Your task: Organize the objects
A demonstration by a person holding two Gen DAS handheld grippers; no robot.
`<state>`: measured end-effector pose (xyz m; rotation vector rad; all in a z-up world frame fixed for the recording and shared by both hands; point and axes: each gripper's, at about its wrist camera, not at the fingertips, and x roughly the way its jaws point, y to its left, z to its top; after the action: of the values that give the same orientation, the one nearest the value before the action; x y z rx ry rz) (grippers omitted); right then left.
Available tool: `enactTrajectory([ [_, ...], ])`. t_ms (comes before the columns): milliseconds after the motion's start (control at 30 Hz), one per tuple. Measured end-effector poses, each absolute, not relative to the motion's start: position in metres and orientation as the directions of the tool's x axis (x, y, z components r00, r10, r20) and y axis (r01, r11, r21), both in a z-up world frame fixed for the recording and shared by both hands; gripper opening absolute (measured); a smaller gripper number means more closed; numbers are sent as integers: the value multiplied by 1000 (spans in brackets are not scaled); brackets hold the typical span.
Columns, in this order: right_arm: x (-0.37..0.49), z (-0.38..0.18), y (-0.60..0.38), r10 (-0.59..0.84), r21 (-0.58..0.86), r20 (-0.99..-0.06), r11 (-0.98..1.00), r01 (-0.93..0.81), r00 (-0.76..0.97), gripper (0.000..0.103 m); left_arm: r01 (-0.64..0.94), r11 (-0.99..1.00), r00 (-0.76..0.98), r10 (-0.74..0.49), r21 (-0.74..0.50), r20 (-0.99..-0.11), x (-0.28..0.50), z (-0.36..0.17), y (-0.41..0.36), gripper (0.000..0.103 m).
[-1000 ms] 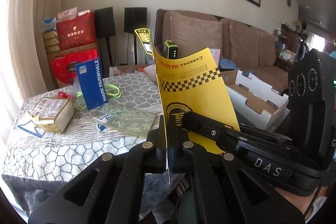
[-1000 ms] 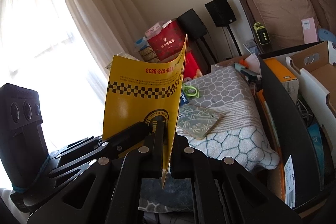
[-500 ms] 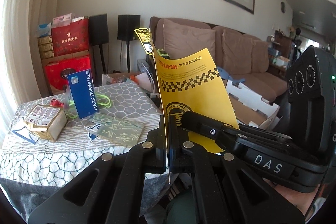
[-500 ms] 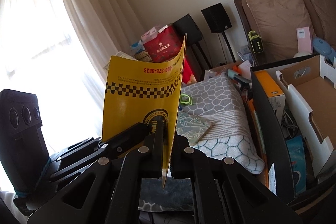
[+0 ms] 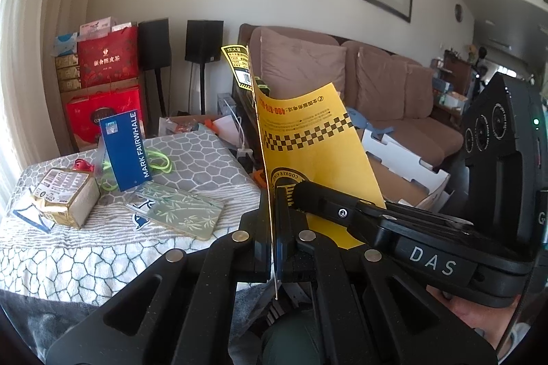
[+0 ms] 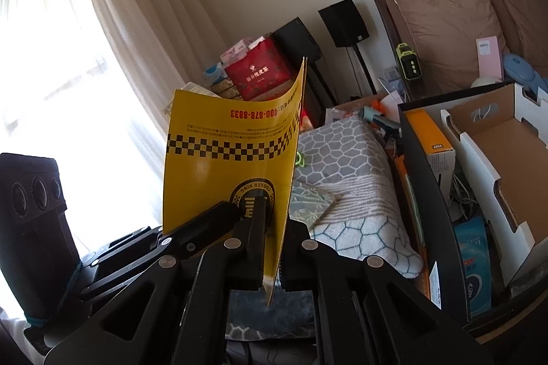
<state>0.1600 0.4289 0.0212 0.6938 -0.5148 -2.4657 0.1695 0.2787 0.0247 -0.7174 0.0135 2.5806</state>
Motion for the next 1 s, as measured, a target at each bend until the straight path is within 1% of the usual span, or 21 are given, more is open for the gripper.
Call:
enactTrajectory([
  [167,158,22,434,-585,493,-358,-780,384,-728,5,-430,-896,-761,426,-112,-488,169,27,283,1],
  [300,156,21,442,-608,534,-342,-753,384,-717,9,-436,-893,-761,431,-109,-485,169,29,287,1],
  [400,159,23,447,-609,535,-326,-750,389,-723,9,-445,-889,-761,436,-102,-480,169,32,291,1],
  [567,168,37,451,-549,483,-311,-794,369,-775,8,-466,-880,-764,451,-89,-463,171,38,299,1],
  [667,172,45,452,-512,449,-319,-823,349,-798,5,-467,-880,-769,453,-88,-451,170,42,304,1],
  [833,180,57,456,-451,385,-337,-867,316,-827,4,-499,-861,-758,487,-97,-433,173,49,312,1],
  [1000,186,65,464,-442,389,-319,-868,309,-839,4,-514,-852,-759,508,-105,-408,178,57,317,1],
])
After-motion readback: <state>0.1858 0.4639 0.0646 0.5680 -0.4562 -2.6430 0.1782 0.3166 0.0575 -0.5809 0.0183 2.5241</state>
